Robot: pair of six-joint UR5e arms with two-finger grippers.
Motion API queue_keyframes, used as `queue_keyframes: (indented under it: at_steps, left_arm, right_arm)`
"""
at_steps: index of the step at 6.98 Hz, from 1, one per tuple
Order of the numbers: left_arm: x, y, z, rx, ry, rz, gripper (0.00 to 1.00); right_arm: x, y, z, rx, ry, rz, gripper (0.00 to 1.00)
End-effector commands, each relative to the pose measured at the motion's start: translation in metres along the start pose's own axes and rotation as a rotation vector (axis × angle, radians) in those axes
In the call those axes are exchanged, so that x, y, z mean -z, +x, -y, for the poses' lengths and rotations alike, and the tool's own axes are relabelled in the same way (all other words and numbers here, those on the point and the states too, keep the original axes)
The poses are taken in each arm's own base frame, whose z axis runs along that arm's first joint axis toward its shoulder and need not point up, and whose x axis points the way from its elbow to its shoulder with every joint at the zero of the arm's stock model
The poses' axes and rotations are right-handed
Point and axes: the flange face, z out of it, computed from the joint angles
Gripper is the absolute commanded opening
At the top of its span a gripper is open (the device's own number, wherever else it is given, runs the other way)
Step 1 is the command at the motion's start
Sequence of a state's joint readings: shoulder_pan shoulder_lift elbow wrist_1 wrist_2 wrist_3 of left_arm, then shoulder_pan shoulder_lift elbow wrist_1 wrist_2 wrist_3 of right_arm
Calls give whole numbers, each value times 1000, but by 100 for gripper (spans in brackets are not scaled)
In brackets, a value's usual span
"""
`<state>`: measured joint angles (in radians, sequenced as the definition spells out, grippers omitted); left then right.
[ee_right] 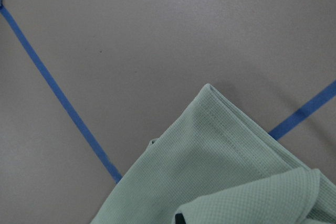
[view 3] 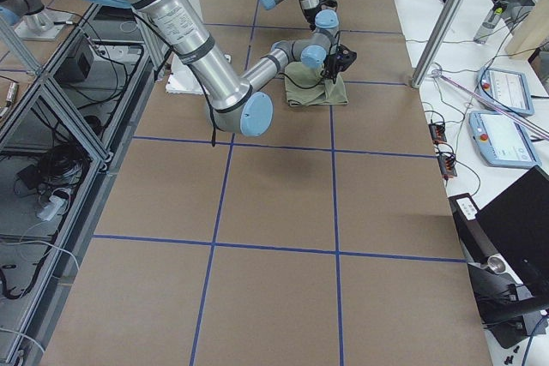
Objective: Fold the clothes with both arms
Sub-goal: 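Release and raise the left gripper while the right gripper holds its corner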
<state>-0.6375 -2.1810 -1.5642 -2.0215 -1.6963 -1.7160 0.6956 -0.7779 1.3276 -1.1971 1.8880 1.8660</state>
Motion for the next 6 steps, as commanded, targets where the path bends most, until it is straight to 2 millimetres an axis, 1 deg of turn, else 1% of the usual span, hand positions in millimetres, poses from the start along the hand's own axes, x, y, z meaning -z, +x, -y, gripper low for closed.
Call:
queue_keyframes:
  at_steps: [1,2,3,4,5,6]
  left_arm:
    - [-40,-13,36,-31,40,13,99]
    - [-36,-16,68,-19,72,16,100]
    - [-36,-21,83,-19,78,29,100]
    - [-30,-23,101,-19,55,33,100]
    - [-23,-24,116,-67,44,32,100]
    - [-18,-29,125,-98,20,33,100]
  right_arm:
    - [-18,-2,7,20,-8,48,100]
    - [-19,-2,18,13,7,44,100]
    - [-17,-2,33,0,20,43,100]
    - [-15,-3,38,-3,22,45,100]
    - [-13,-6,35,6,19,49,100]
    - [-11,-7,32,66,15,51,100]
